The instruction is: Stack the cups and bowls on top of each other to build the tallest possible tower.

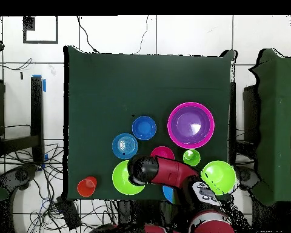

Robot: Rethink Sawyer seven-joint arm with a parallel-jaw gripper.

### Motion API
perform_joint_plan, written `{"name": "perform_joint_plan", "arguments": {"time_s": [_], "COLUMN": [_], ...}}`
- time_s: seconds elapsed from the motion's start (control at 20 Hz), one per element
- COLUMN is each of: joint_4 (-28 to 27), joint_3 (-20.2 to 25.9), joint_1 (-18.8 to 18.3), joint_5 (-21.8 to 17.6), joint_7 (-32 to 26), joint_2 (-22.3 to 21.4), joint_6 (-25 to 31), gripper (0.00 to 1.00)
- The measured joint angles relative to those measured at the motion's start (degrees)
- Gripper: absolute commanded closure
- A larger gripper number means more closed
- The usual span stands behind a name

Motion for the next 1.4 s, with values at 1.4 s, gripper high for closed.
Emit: {"name": "perform_joint_plan", "arguments": {"time_s": [1.4], "joint_4": [0.3], "joint_3": [4.4], "joint_1": [-4.4], "joint_5": [-11.5], "joint_7": [0.0], "joint_2": [5.9], "joint_6": [-5.6], "gripper": [0.00]}}
